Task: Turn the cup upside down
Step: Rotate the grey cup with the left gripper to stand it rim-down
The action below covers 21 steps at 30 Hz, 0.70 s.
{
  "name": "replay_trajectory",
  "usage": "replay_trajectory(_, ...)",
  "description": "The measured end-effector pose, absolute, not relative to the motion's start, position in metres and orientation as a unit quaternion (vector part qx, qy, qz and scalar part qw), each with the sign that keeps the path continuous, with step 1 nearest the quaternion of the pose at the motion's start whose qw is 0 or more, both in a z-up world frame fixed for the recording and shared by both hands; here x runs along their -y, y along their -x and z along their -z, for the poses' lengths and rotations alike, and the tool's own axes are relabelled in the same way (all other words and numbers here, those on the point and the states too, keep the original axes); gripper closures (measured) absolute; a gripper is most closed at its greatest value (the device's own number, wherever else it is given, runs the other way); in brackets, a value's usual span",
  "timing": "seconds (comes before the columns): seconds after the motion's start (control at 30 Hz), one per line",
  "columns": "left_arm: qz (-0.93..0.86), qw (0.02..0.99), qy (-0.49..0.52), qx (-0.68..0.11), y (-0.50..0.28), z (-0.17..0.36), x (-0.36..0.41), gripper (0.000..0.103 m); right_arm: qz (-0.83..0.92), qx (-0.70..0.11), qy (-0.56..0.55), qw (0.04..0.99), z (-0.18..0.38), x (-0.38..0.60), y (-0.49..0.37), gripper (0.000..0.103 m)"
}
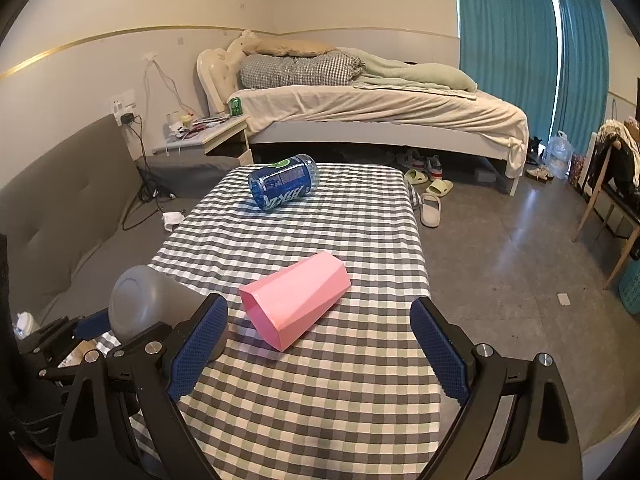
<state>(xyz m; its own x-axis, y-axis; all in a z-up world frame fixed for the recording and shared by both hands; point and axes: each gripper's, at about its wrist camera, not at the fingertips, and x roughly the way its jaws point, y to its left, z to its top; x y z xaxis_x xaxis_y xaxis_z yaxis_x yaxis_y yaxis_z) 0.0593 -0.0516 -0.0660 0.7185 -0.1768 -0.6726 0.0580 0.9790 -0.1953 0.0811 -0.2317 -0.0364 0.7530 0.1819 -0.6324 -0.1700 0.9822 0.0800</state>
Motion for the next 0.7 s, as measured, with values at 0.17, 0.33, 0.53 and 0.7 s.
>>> replay_trajectory(0.17,0.058,0.923,0.09,-0.37,-0.062,0.065,0.045,0.031,-0.094,-0.338,-0.015,0.936,0.035,0.232,-0.081,0.01)
replay_trajectory(0.33,0.048,0.921,0.109,-0.37,-0.066,0.066,0.035,0.03,-0.095,-0.338,-0.007,0.936,0.036,0.231,-0.081,0.01)
replay_trajectory(0.53,0.057,0.914,0.113,-0.386,-0.087,0.067,0.035,0.03,-0.094,-0.341,-0.012,0.935,0.037,0.231,-0.082,0.01)
replay_trajectory(0.7,0.068,0.913,0.102,-0.39,-0.092,0.07,0.043,0.03,-0.088,-0.343,-0.004,0.935,0.04,0.233,-0.082,0.01)
